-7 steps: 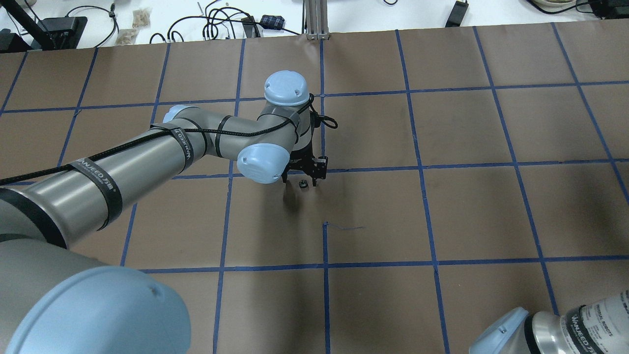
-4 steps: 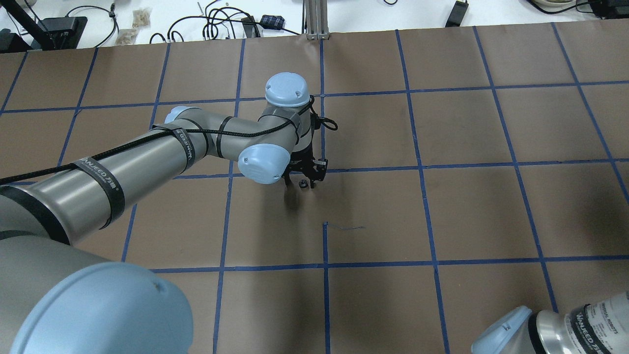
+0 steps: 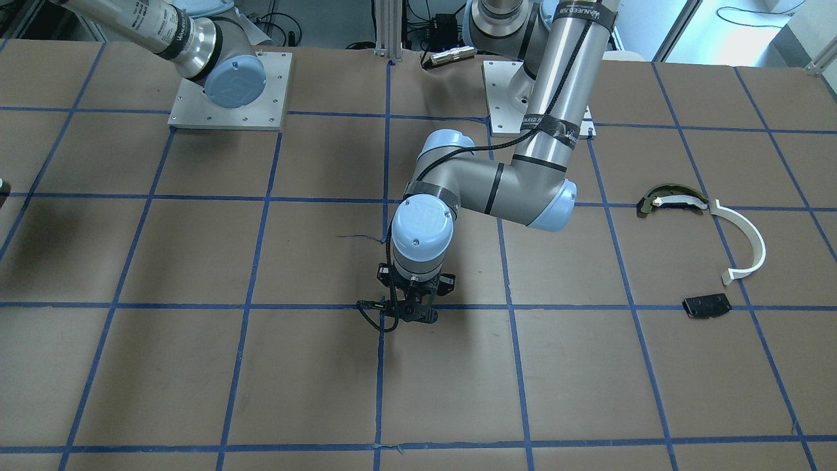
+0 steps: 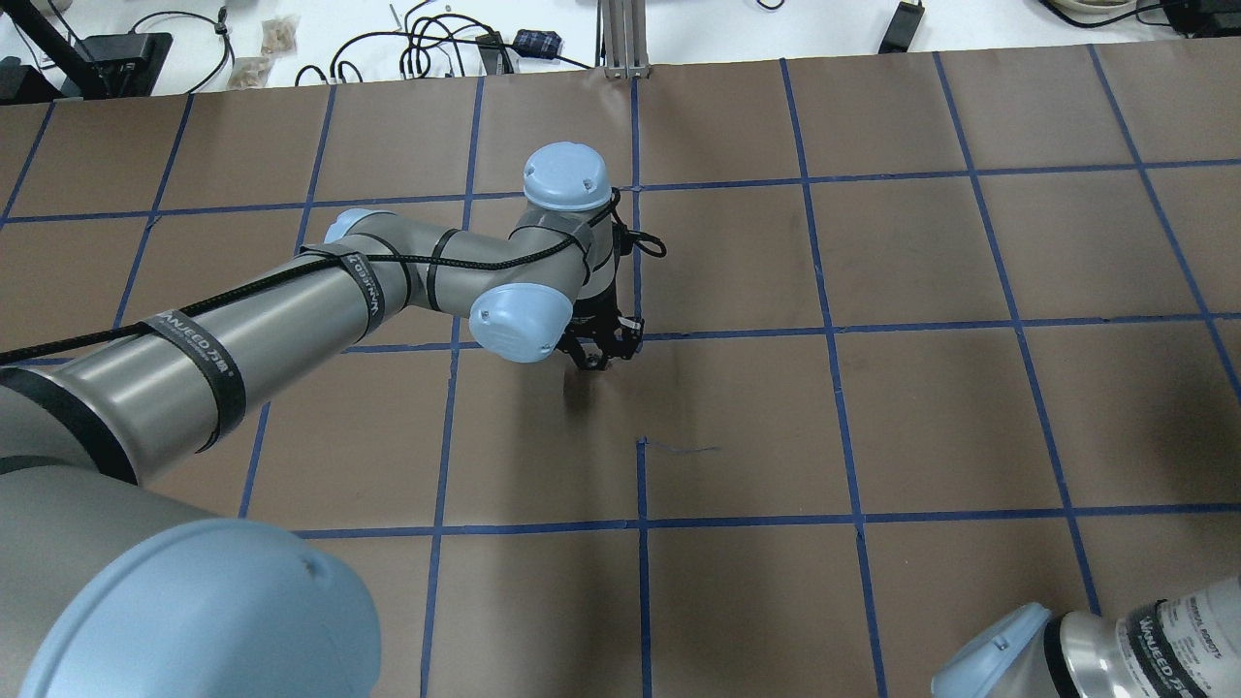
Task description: Place bearing gear from tray to pile
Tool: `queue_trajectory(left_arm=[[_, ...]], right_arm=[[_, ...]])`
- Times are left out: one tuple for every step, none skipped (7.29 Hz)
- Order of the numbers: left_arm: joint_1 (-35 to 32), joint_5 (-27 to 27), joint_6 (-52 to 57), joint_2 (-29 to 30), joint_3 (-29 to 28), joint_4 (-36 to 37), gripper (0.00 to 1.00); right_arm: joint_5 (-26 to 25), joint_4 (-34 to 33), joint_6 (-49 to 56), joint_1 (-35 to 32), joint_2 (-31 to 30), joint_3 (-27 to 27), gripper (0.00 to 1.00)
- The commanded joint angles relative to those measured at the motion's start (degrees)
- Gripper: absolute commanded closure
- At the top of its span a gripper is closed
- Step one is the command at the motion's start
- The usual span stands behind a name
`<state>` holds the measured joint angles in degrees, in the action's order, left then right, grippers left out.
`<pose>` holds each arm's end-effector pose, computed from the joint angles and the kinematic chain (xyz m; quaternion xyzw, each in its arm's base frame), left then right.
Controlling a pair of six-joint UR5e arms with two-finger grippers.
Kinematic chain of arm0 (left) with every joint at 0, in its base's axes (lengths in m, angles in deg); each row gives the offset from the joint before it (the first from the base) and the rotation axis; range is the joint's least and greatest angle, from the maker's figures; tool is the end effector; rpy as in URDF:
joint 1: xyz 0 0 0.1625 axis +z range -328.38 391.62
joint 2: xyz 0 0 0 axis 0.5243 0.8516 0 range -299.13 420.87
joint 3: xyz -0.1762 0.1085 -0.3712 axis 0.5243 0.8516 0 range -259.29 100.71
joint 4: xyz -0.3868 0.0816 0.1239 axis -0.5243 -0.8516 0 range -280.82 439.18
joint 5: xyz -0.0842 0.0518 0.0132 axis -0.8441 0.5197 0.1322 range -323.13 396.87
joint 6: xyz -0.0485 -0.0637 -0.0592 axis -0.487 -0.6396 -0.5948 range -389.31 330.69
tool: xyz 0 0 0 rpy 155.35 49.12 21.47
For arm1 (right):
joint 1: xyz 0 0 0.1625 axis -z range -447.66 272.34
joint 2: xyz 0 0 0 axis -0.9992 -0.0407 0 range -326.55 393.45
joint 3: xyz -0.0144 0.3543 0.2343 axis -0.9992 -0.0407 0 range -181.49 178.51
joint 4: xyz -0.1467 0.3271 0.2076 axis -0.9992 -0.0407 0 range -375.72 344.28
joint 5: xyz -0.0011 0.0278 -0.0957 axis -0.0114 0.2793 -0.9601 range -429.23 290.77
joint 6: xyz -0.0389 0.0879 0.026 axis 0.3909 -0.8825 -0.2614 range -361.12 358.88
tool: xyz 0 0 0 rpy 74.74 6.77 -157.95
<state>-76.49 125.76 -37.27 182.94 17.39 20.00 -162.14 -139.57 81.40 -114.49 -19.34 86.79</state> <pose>-0.3202 -0.5441 0.1647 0.0876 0.9937 0.0696 0.0061 -0.5429 -0.4181 0.1710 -0.1683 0.9853 0.0285 0.0062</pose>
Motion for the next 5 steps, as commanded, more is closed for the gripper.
queue_trajectory(left_arm=[[0.87,0.24,1.61,-1.56,-0.87,-1.10,1.00],[4.10,0.85,3.80,-3.05,-2.10,-4.07,1.00],[9.79,0.68,6.52,-5.07,-4.63,-9.32,1.00],[15.41,1.02,12.47,-7.00,-7.01,-15.73,1.00],[21.21,2.07,17.92,-8.94,-6.94,-17.53,1.00]], right_arm=[[-0.08,0.54,-0.25,-0.33,-0.64,-0.13,0.32],[-0.08,0.71,-0.25,-0.42,-0.82,-0.13,0.32],[0.09,0.72,-0.25,-0.51,-0.74,-0.04,0.33],[0.18,0.72,-0.25,-0.51,-0.74,-0.04,0.36],[0.01,0.72,-0.17,-0.51,-0.74,-0.04,0.39]])
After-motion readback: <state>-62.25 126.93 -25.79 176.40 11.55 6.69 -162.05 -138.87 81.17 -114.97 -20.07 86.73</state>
